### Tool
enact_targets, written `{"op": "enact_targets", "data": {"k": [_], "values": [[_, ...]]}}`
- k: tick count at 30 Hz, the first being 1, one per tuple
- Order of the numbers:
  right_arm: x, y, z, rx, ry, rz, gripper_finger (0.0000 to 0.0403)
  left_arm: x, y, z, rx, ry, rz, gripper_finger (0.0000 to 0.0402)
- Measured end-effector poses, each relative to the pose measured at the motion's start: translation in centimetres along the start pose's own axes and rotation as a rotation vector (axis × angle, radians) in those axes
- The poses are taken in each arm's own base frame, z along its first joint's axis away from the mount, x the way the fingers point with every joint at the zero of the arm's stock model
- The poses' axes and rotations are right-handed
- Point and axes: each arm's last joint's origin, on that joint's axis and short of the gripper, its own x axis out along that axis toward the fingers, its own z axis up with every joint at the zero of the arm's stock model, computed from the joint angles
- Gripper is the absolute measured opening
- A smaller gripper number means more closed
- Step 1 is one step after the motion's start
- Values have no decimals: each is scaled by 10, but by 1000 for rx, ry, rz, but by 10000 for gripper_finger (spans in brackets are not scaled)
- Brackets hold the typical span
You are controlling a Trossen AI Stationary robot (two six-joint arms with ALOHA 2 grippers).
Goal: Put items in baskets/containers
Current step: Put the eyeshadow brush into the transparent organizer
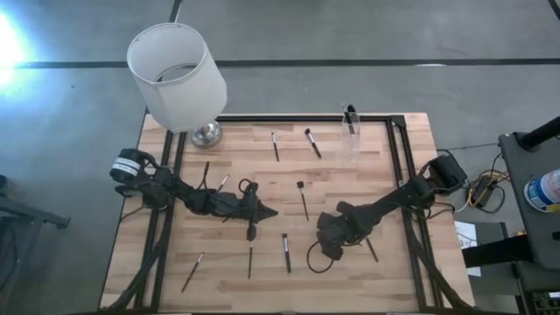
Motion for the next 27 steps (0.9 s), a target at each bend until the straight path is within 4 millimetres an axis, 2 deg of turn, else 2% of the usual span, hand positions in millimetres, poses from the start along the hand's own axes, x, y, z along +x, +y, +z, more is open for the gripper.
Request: {"op": "enact_targets", "data": {"k": [6, 12, 15, 19, 27], "values": [[-22, -1, 9, -51, -157, 54, 13, 0, 1, 0, -1, -4, 19, 0], [-40, -12, 7, -75, -313, 40, 13, 0, 1, 0, -2, -5, 24, 0], [-46, -21, 3, -82, -400, 21, 13, 0, 1, 0, -2, -5, 24, 0], [-59, -35, -1, -69, -542, 88, 13, 0, 1, 0, -2, -5, 23, 0], [-82, -81, -7, -59, -771, 130, 13, 0, 1, 0, -3, -7, 22, 0]]}}
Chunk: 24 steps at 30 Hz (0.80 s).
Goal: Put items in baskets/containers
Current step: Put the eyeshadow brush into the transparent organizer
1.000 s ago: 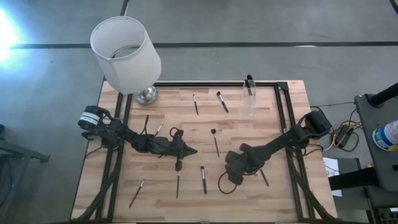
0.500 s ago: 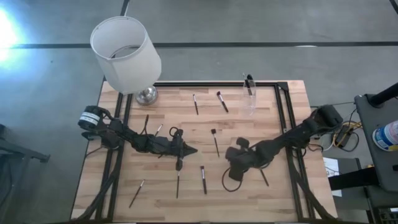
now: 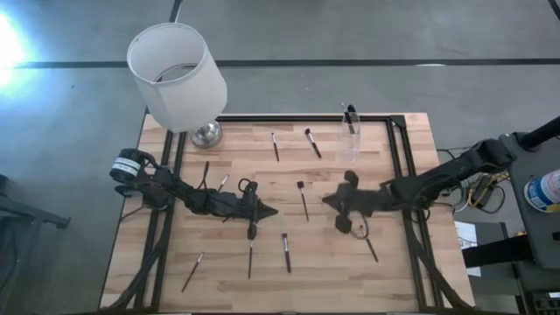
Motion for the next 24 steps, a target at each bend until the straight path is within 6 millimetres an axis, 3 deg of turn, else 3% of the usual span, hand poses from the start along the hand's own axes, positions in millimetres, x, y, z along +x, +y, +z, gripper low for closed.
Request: {"op": "enact_targets", "data": {"k": [8, 15, 24], "values": [[-10, -53, 18, -17, -289, -117, 13, 0, 0, 0, 2, -1, -2, 0], [-1, -108, 33, -81, -386, -40, 12, 0, 0, 0, 14, -1, -2, 0], [-14, -181, 45, -60, -454, -511, 11, 0, 0, 0, 28, 0, -1, 0]]}}
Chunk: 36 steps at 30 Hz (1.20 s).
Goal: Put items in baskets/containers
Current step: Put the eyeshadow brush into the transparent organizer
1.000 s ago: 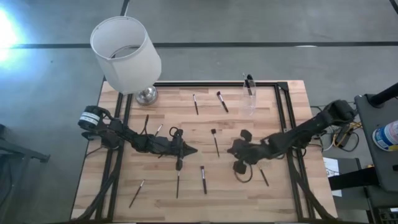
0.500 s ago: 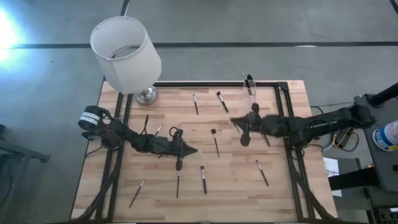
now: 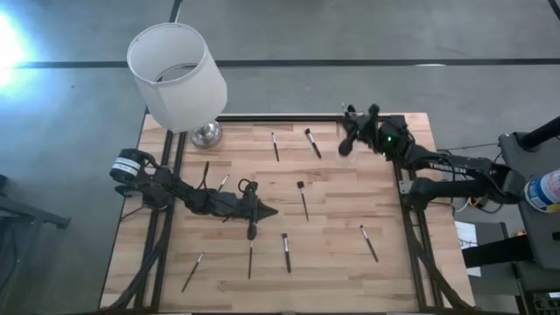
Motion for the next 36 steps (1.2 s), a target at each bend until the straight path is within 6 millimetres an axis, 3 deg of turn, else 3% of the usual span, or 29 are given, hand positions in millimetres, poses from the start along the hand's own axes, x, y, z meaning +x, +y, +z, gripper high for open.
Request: {"op": "enact_targets", "data": {"k": [6, 14, 24, 36], "values": [[11, -40, -15, 7, 73, -196, 11, 0, 0, 0, 0, 0, 0, 0], [27, -64, -38, -1, 146, -285, 11, 0, 0, 0, 8, 0, 1, 0], [43, -68, -60, 9, 197, -254, 12, 0, 0, 0, 8, 4, 1, 0], [52, -69, -68, 48, 315, -278, 13, 0, 0, -1, 5, 6, 2, 0]]}}
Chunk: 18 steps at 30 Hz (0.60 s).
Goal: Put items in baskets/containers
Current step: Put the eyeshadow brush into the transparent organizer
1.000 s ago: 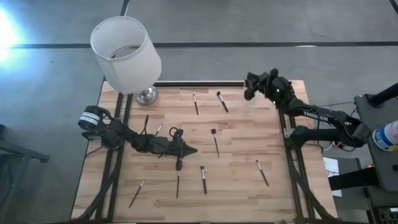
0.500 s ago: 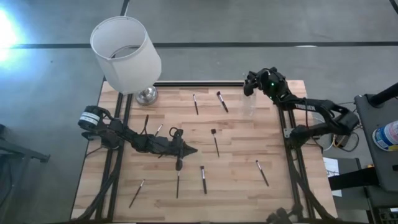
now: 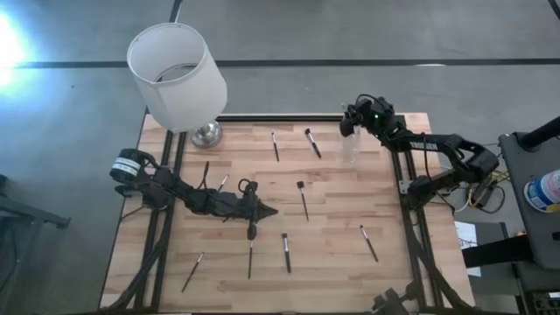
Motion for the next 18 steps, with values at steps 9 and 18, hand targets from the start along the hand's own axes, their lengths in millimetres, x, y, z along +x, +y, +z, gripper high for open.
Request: {"op": "enact_targets", "data": {"k": [9, 18], "values": [[0, -1, 7, 19, 56, -26, 47, 0, 0, 0, -1, 0, 4, 0], [-1, -1, 8, 42, 58, -24, 91, 0, 0, -1, -12, 7, 5, 0]]}}
